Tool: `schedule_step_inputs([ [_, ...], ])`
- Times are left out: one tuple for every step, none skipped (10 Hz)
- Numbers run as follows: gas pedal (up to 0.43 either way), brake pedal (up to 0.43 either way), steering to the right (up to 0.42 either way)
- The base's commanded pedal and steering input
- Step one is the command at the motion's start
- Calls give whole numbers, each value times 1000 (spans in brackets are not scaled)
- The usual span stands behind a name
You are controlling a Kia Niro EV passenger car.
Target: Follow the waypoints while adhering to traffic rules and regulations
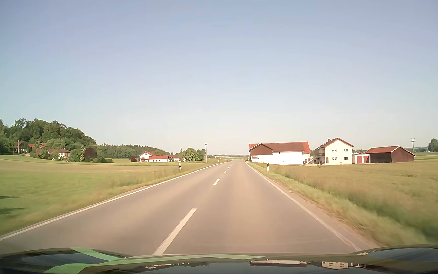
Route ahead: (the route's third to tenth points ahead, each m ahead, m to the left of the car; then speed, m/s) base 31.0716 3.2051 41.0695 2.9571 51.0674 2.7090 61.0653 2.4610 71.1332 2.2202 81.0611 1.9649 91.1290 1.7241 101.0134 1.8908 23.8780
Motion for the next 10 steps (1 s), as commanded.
schedule_step_inputs([
  [157,0,-1],
  [157,0,-1],
  [157,0,-1],
  [138,0,-1],
  [79,0,-1],
  [8,0,-1],
  [8,0,-1],
  [8,0,-1],
  [20,0,-1],
  [59,0,-1],
])
